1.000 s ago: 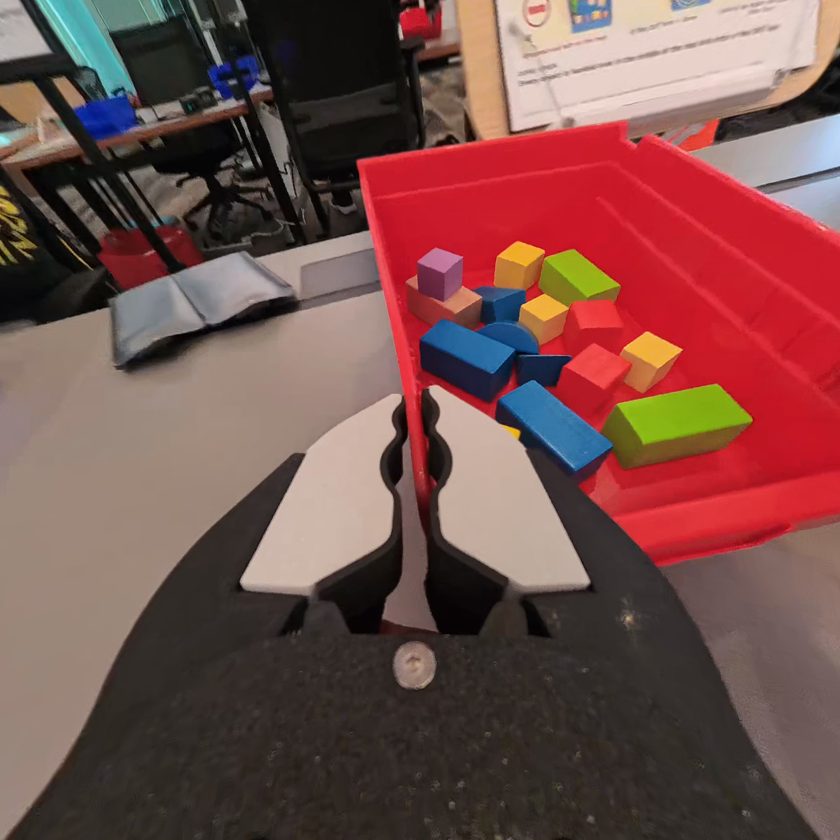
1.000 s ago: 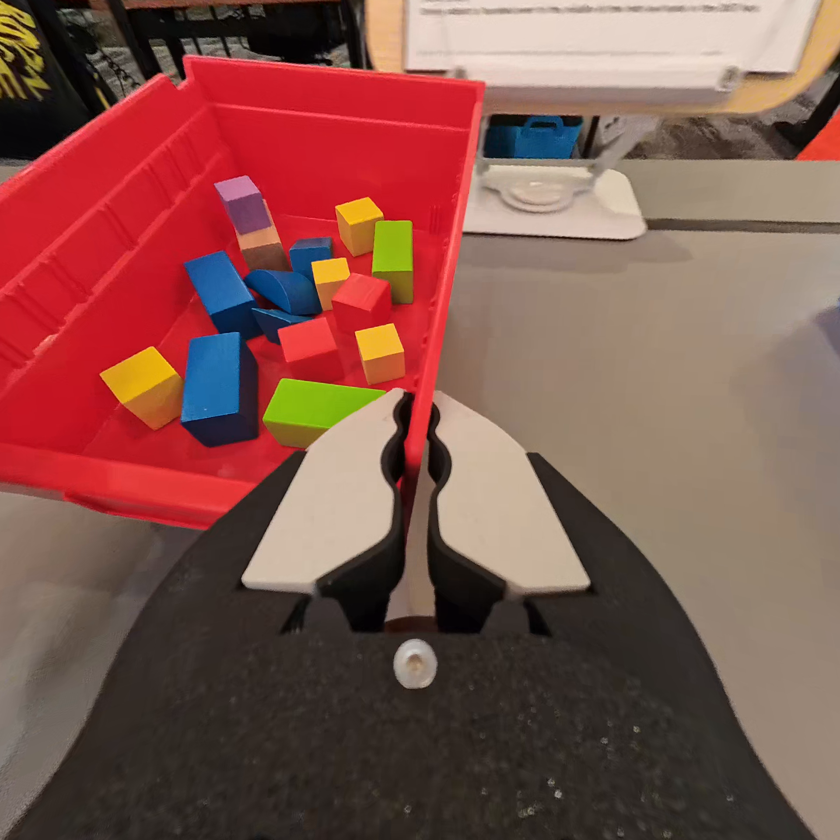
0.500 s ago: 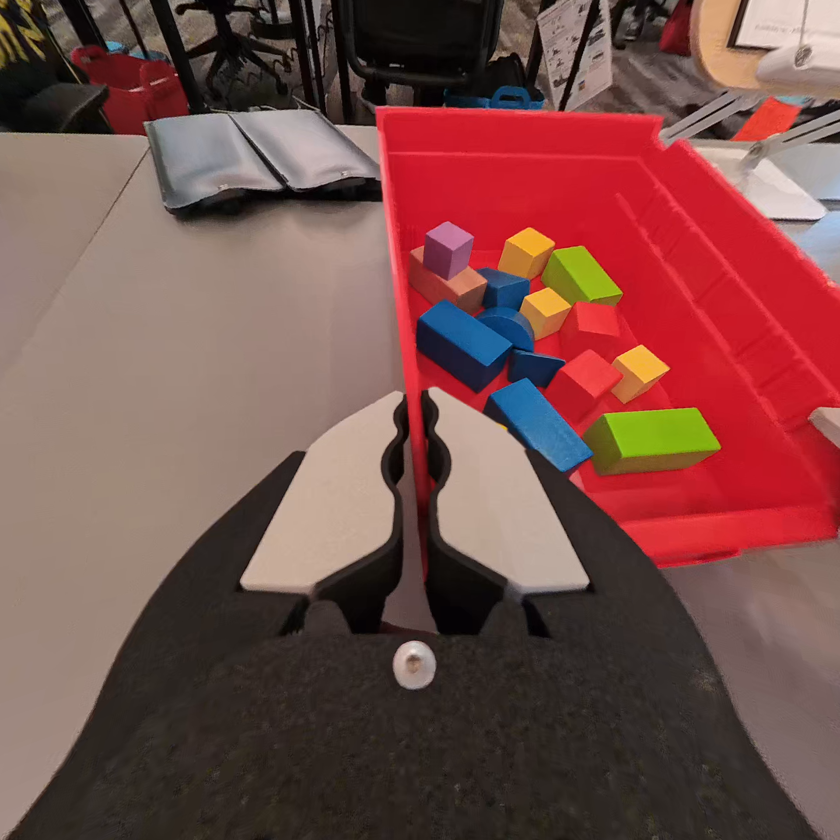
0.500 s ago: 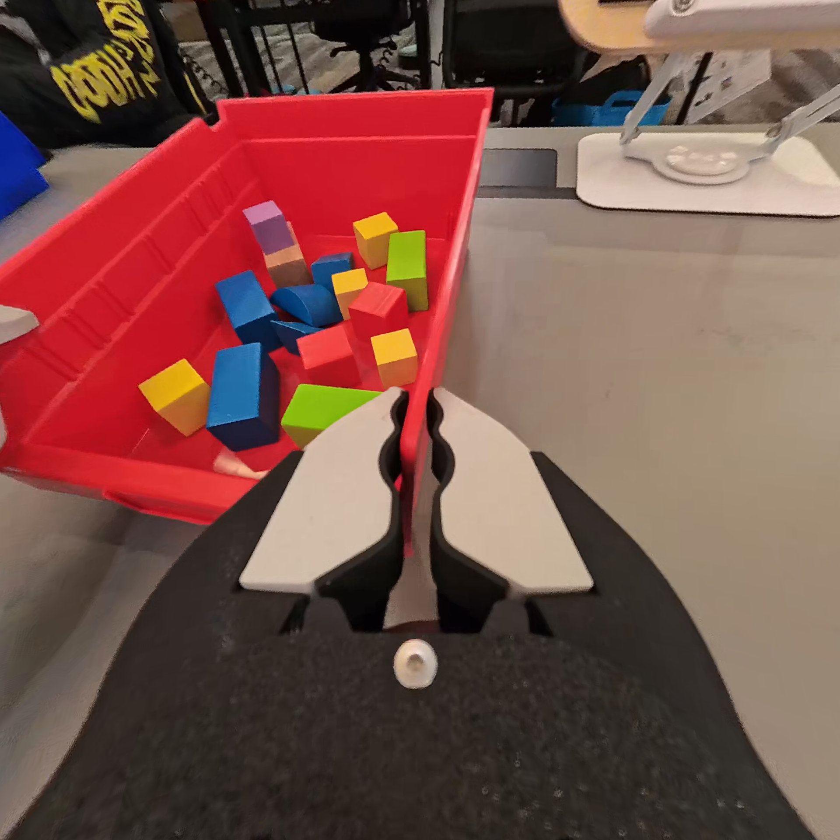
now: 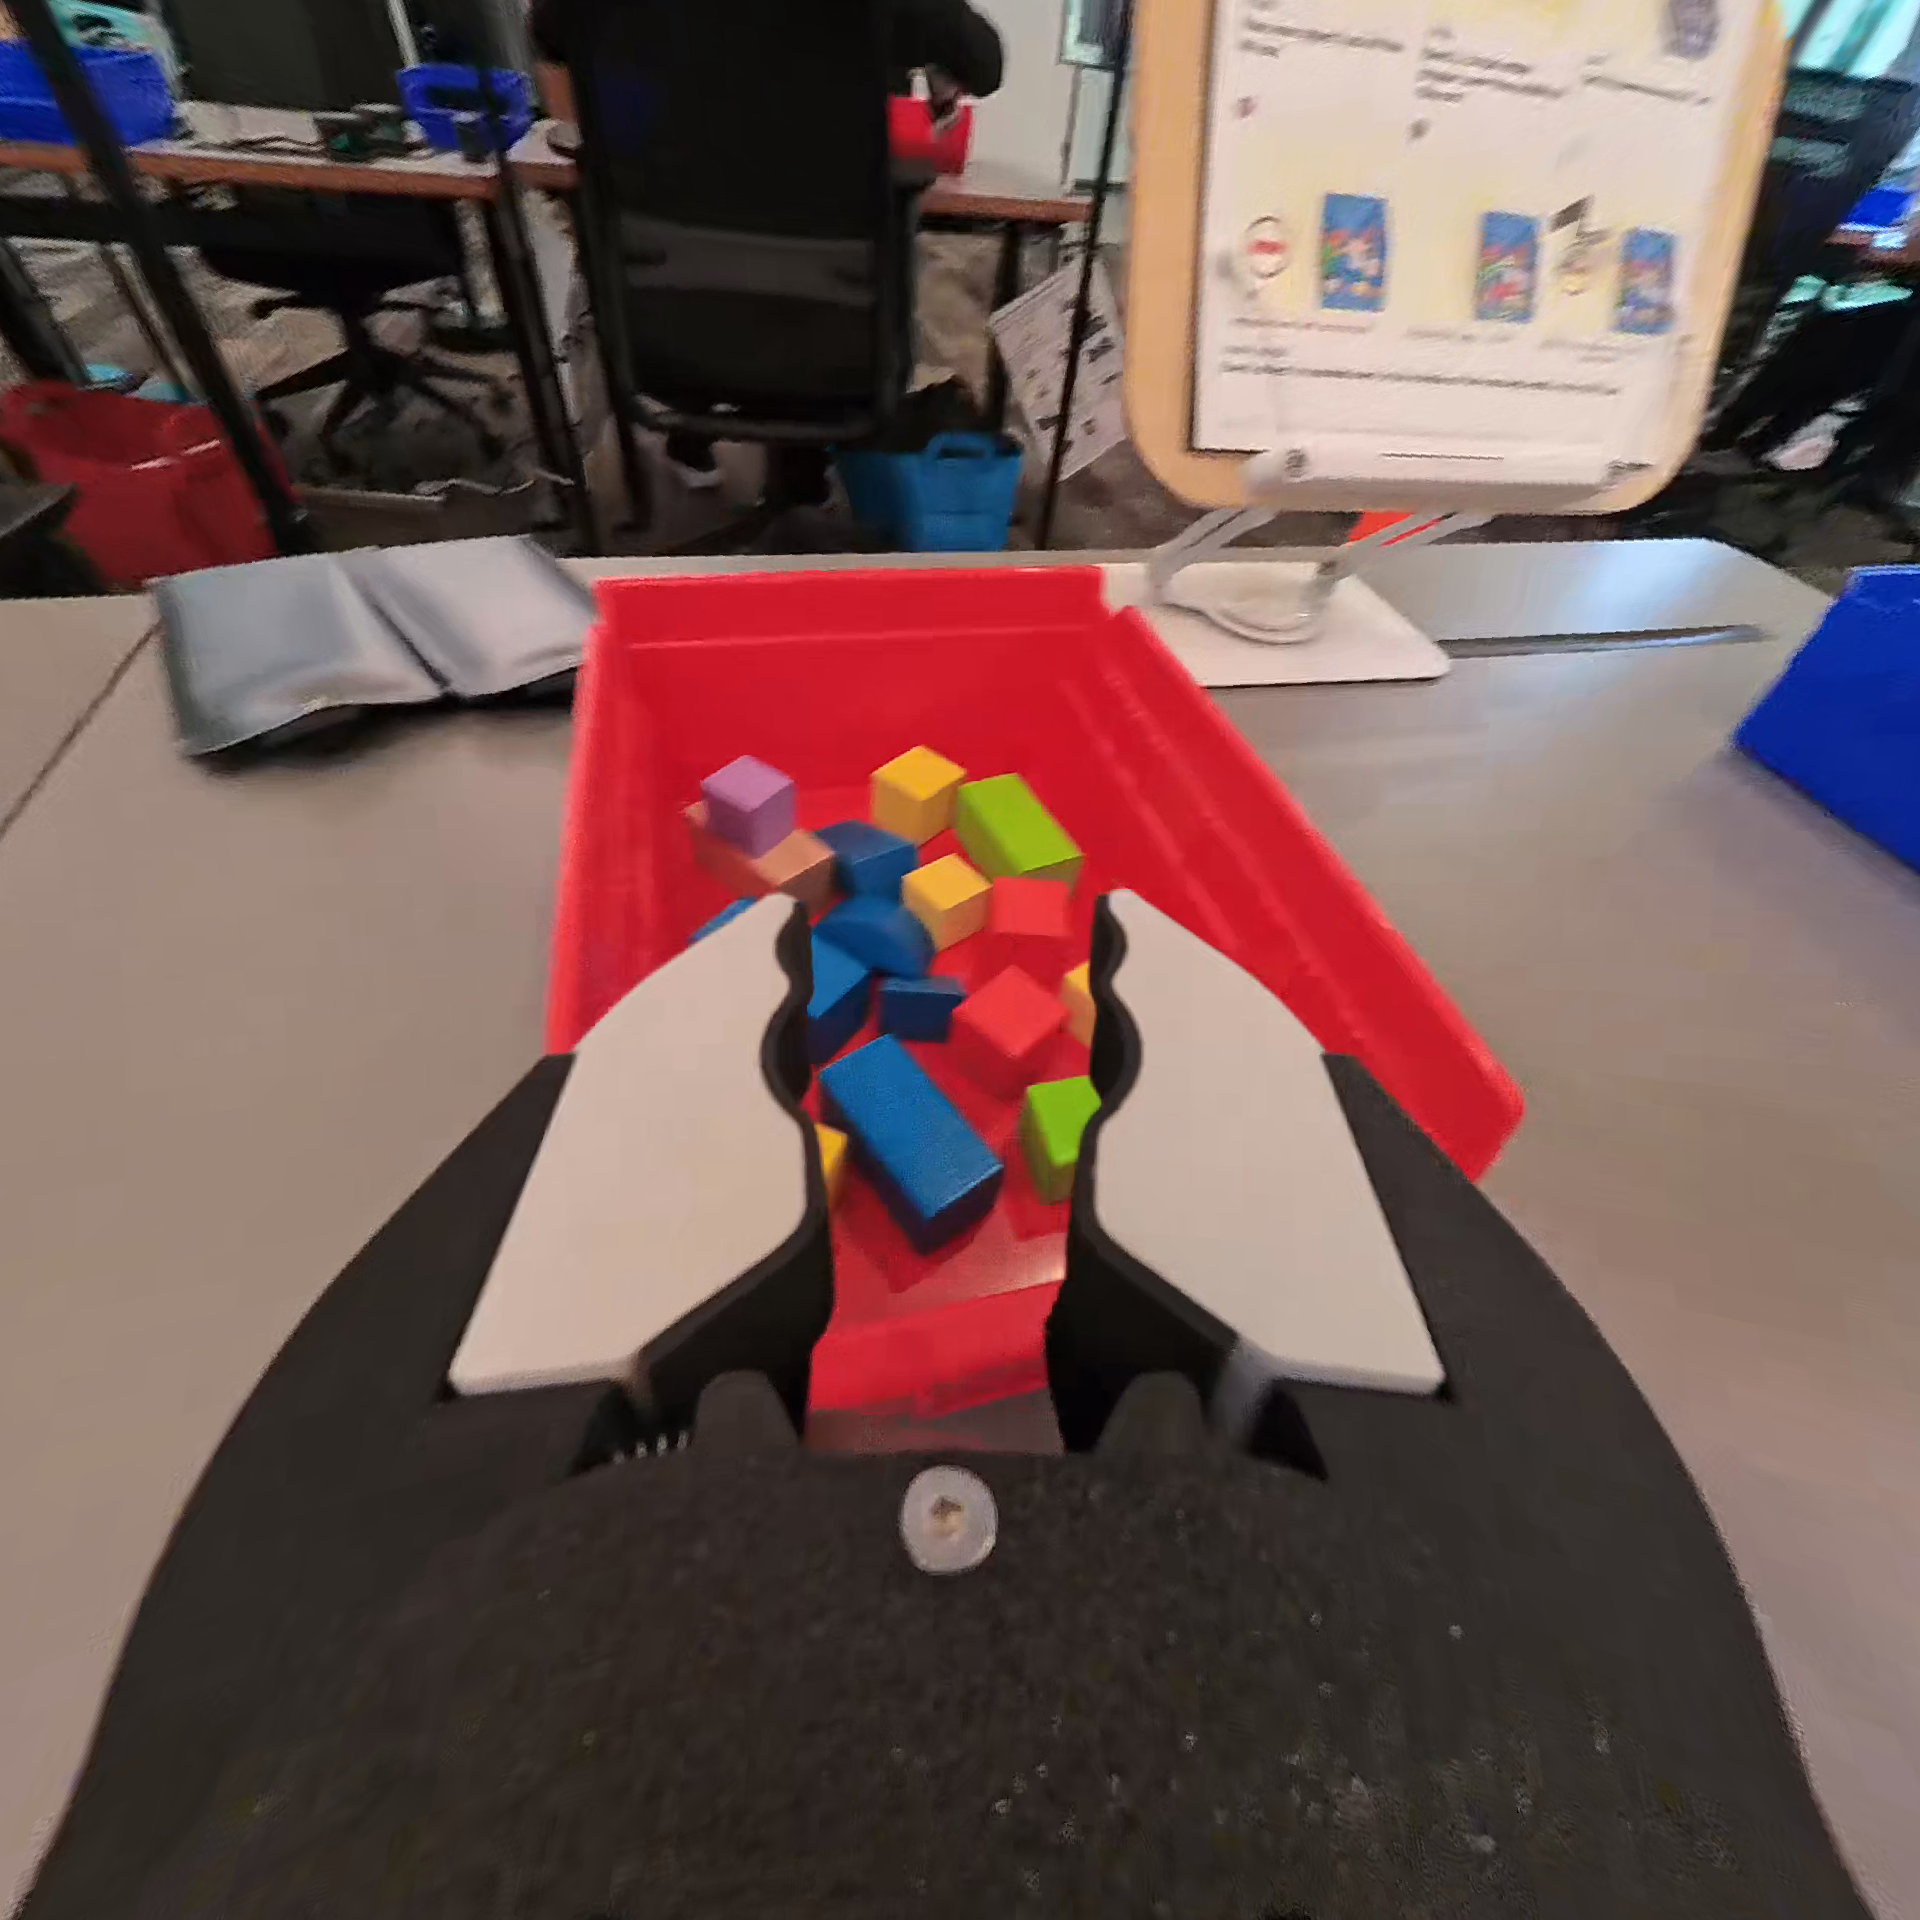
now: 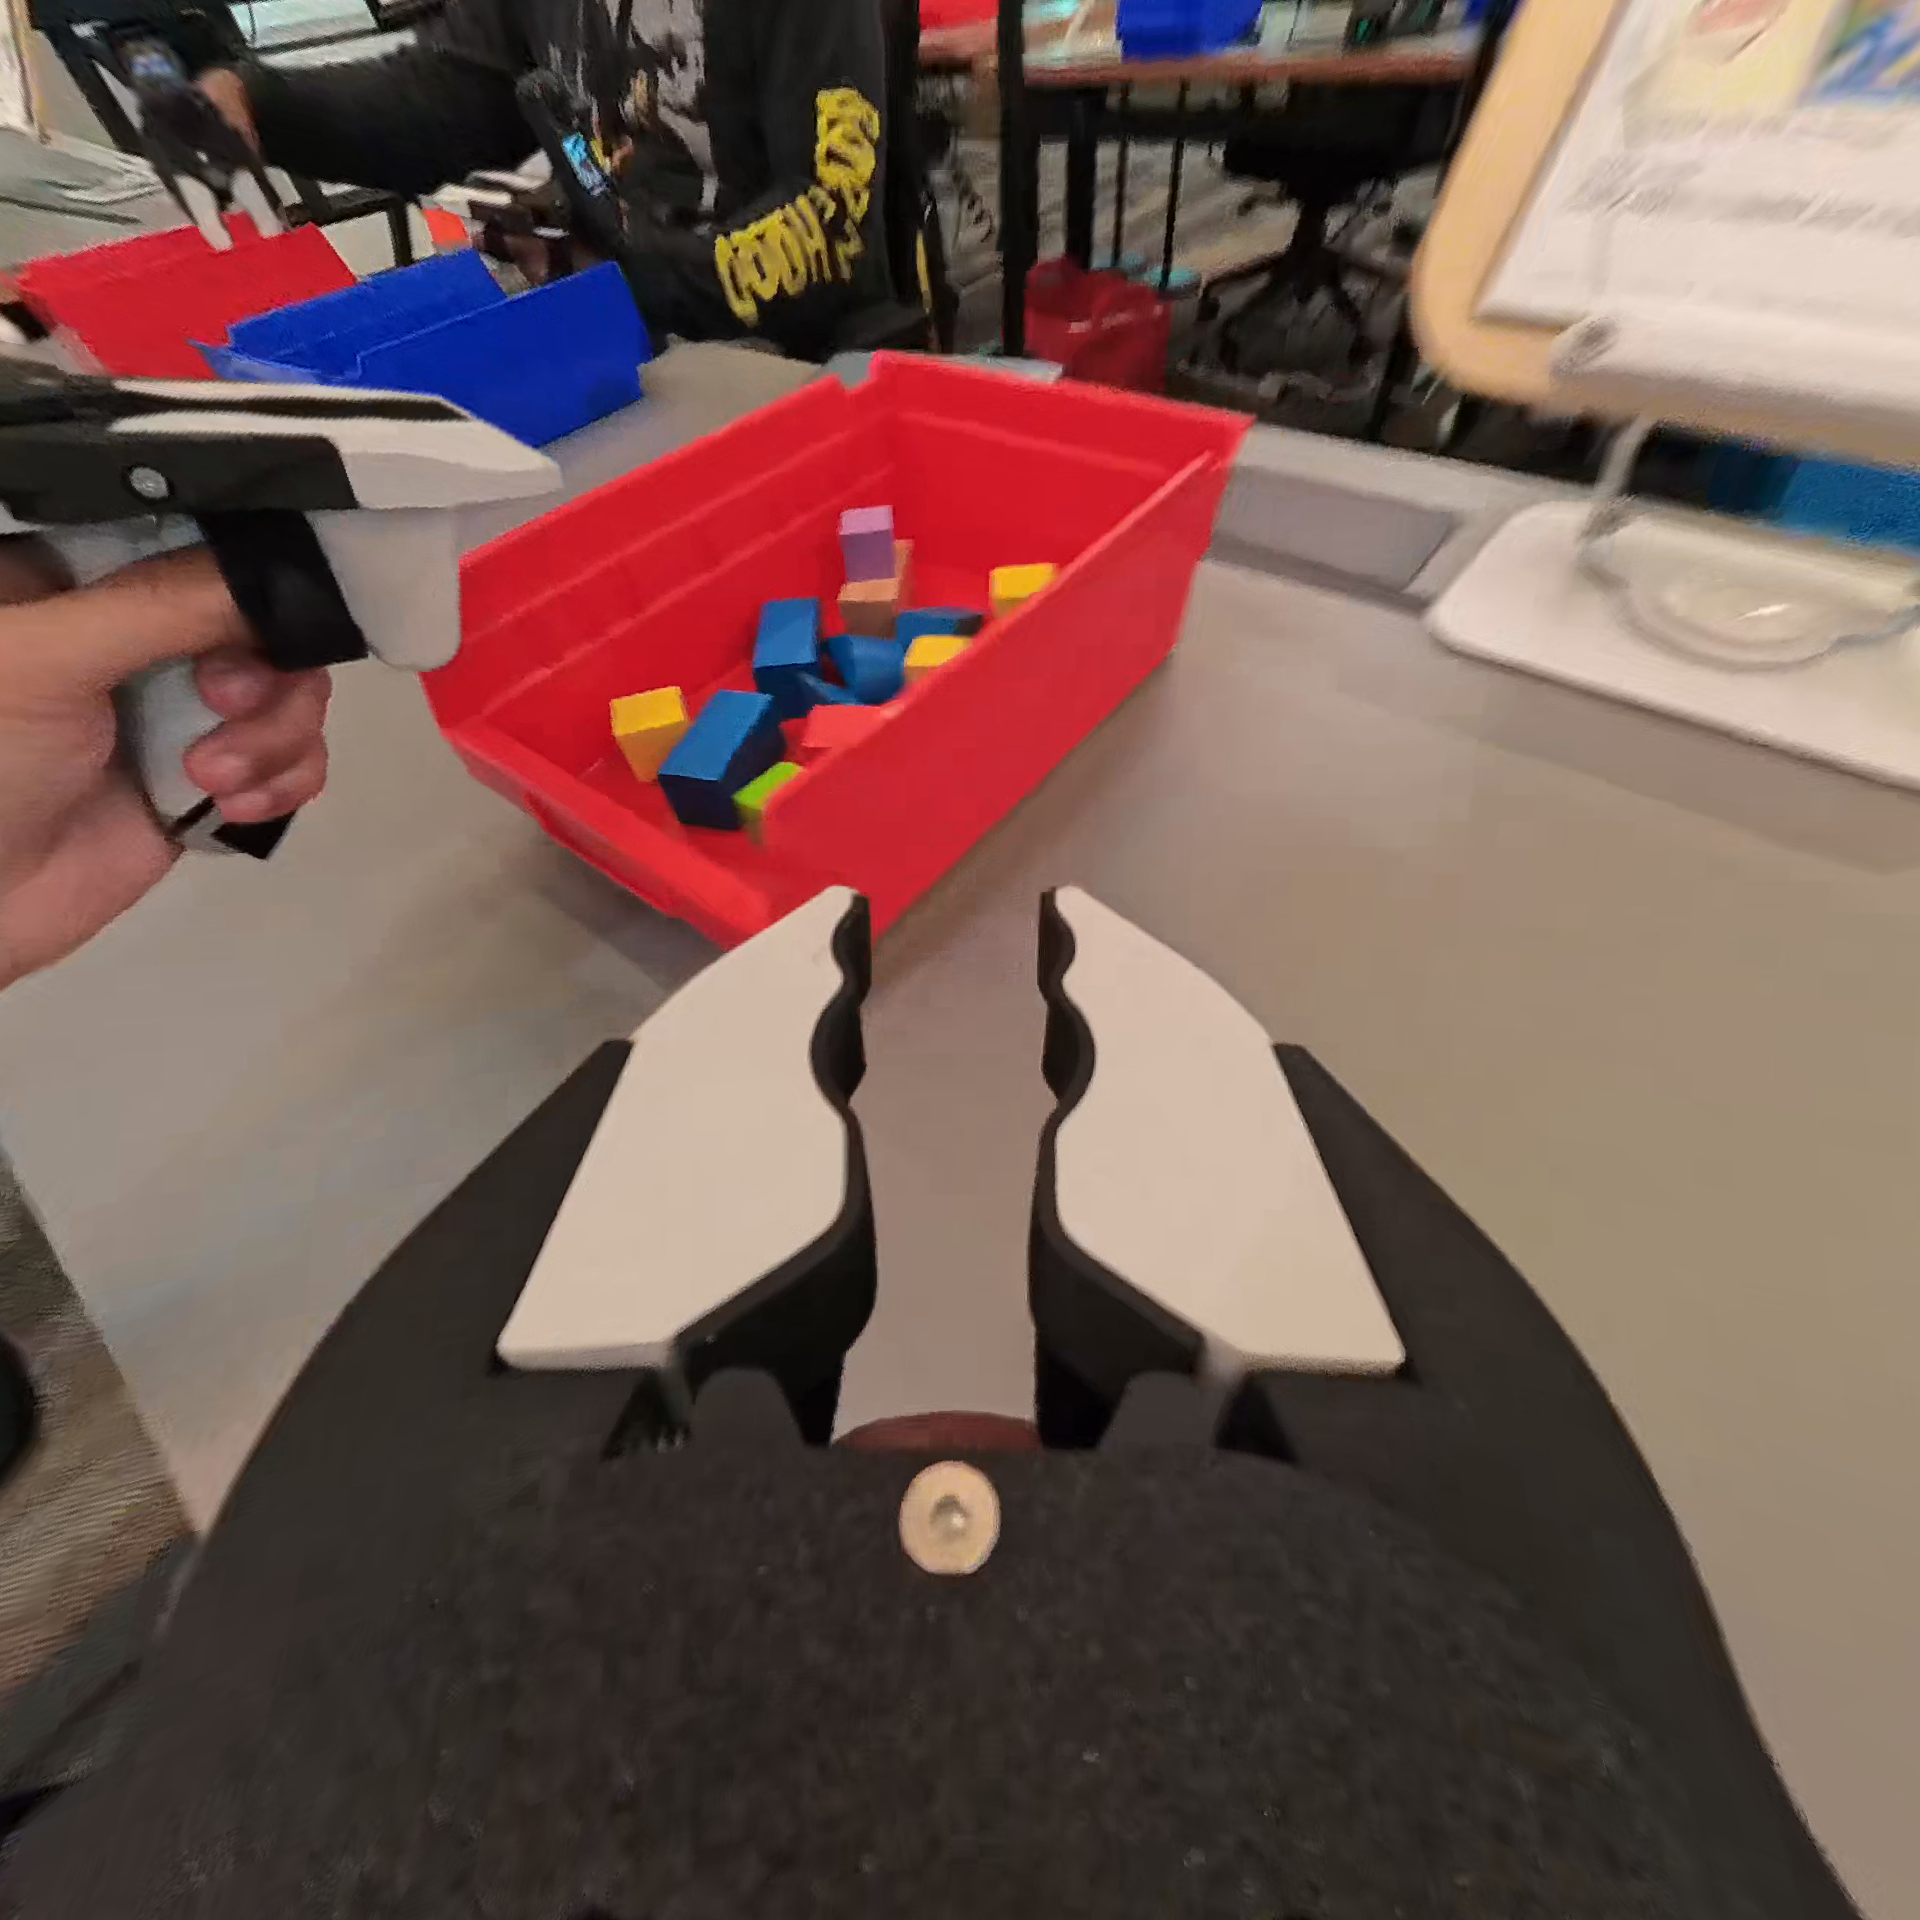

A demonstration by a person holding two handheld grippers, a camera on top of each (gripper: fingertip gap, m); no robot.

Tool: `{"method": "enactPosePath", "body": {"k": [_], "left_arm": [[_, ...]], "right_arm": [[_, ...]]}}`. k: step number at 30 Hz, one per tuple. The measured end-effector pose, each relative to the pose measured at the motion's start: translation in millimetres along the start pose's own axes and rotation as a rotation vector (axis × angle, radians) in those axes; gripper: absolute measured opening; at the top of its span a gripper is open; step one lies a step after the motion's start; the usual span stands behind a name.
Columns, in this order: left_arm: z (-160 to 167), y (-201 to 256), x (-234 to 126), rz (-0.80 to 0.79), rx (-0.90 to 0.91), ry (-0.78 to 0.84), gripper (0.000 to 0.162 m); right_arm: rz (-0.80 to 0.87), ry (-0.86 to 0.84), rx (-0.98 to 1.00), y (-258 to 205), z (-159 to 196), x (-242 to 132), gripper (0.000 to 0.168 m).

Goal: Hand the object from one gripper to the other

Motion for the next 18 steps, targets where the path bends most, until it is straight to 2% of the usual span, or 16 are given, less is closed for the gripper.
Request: {"method": "enactPosePath", "body": {"k": [5, 7, 12, 15, 18], "left_arm": [[34, 28, 23, -0.005, 0.097, -0.03, 0.051], [44, 39, 29, -0.023, 0.153, -0.07, 0.05], [43, 59, 25, -0.091, 0.228, -0.078, 0.056], [42, 60, 21, -0.048, 0.164, -0.079, 0.059], [41, 53, 20, -0.016, 0.078, -0.078, 0.06]], "right_arm": [[0.203, 0.095, -0.113, 99, 3, -101, 0.031], [0.319, 0.113, -0.074, 147, 9, -143, 0.032], [0.577, 0.174, 0.057, 251, 34, -237, 0.037], [0.666, 0.145, 0.083, 298, 72, -264, 0.042], [0.648, 0.082, 0.128, 323, 114, -262, 0.046]]}}
Point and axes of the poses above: each gripper's, where its closed fingertips meet, x out along the fingers, z out of its underside, y = z × x across the jaws, the point moved 5 cm from there along -x, back along the fingers, and after that the axes turned 3 degrees about -z, right-handed, at the moved point
